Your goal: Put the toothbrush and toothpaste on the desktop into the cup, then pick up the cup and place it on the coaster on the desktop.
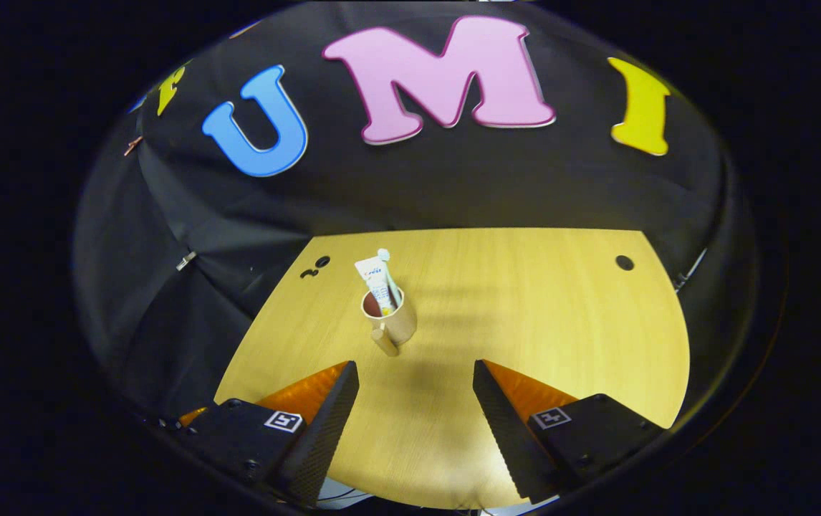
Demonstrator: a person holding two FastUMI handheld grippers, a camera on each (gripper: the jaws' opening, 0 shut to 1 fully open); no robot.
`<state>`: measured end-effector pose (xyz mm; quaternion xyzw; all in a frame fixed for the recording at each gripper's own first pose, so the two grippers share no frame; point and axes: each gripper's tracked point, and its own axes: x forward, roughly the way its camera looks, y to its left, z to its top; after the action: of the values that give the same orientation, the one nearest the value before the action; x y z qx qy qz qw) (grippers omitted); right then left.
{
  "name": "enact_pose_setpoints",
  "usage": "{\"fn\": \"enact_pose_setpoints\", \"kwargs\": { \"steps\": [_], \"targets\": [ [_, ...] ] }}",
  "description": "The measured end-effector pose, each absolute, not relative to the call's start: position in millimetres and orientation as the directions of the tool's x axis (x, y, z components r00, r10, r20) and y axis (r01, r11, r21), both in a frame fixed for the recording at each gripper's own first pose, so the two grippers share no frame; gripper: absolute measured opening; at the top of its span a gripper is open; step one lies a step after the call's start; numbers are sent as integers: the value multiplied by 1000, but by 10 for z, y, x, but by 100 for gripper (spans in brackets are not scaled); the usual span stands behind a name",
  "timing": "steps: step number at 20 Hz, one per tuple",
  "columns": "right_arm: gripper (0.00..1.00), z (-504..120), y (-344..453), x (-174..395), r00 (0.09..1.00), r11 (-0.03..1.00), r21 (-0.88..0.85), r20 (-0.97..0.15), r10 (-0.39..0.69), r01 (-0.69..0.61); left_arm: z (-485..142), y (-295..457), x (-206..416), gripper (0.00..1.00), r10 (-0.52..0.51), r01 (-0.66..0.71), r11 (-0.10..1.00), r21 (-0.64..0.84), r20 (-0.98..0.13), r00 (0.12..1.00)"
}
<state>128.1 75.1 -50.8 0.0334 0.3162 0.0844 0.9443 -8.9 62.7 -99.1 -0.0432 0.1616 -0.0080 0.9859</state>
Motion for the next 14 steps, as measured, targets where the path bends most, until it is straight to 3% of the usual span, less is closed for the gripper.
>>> {"fn": "enact_pose_setpoints", "kwargs": {
  "steps": [7, 11, 14],
  "targets": [
    [99, -38, 2, 293, 893, 998, 52, -449, 0, 26, -131, 78, -94, 97, -156, 151, 987, -50, -131, 979],
    [98, 287, -334, -189, 943, 989, 51, -311, -120, 142, 195, -310, -162, 97, -235, 236, 972, 14, -28, 971],
    [98, 358, -388, -452, 948, 979, 51, -262, -179, 199, 316, -602, -247, 97, -316, 315, 948, 38, -3, 949]
  ]
}}
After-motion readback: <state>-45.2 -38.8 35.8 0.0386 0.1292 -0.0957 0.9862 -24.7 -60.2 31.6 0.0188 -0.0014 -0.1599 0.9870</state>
